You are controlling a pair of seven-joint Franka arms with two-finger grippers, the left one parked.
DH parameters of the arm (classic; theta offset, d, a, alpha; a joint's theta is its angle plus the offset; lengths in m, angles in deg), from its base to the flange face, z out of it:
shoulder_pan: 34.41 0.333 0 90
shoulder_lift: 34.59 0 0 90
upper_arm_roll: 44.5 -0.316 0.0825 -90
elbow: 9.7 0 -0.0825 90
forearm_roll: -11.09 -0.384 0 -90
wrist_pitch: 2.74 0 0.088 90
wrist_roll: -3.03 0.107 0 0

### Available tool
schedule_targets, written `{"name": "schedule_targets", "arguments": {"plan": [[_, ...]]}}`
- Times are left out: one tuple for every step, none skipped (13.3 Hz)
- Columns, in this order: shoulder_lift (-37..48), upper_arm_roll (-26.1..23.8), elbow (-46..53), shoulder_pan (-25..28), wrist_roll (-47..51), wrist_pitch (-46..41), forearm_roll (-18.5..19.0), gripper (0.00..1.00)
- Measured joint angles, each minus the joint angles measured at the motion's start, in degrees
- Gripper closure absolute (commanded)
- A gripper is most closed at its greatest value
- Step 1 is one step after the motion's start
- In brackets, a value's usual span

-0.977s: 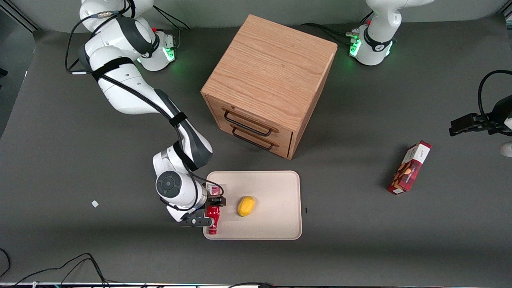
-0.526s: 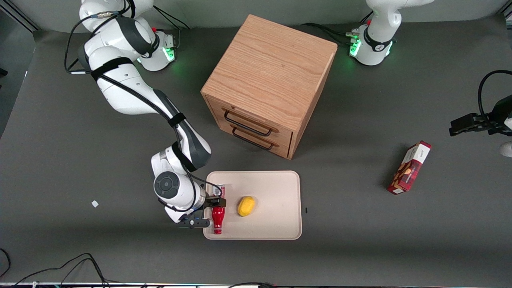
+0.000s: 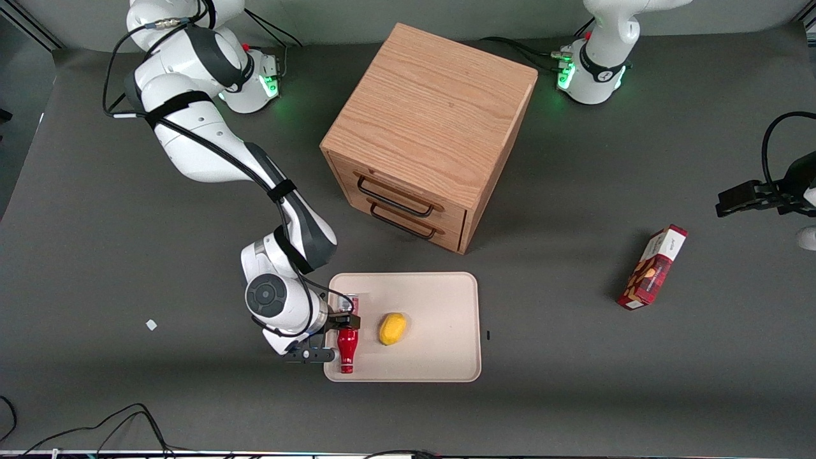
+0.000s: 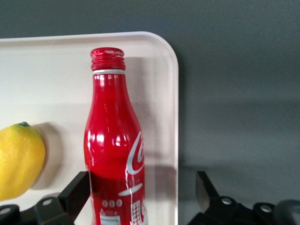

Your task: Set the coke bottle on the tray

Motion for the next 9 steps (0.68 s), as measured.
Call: {"name": "schedule_targets", "arguments": {"plan": [[0.5, 0.0, 1.2, -0.1, 0.0, -2.5, -0.1, 0.0], [1.6, 0.0, 2.3, -0.3, 0.0, -5.3, -0.5, 0.0], [3.5, 0.0, 3.0, -1.0, 0.0, -8.3, -1.2, 0.0], [6.0, -0.1, 3.2, -1.8, 0.0, -11.9, -1.8, 0.0], [8.9, -0.3, 3.0, -2.8, 0.0, -15.9, -2.1, 0.0], [11.9, -0.5, 2.3, -3.6, 0.0, -19.1, -2.3, 0.0], [15.1, -0.6, 0.4, -4.4, -0.1, -21.0, -2.5, 0.0], [18.6, -0.7, -2.7, -5.2, -0.1, -21.7, -2.5, 0.0], [22.4, -1.0, -6.8, -6.3, -0.1, -21.8, -2.5, 0.0]]}}
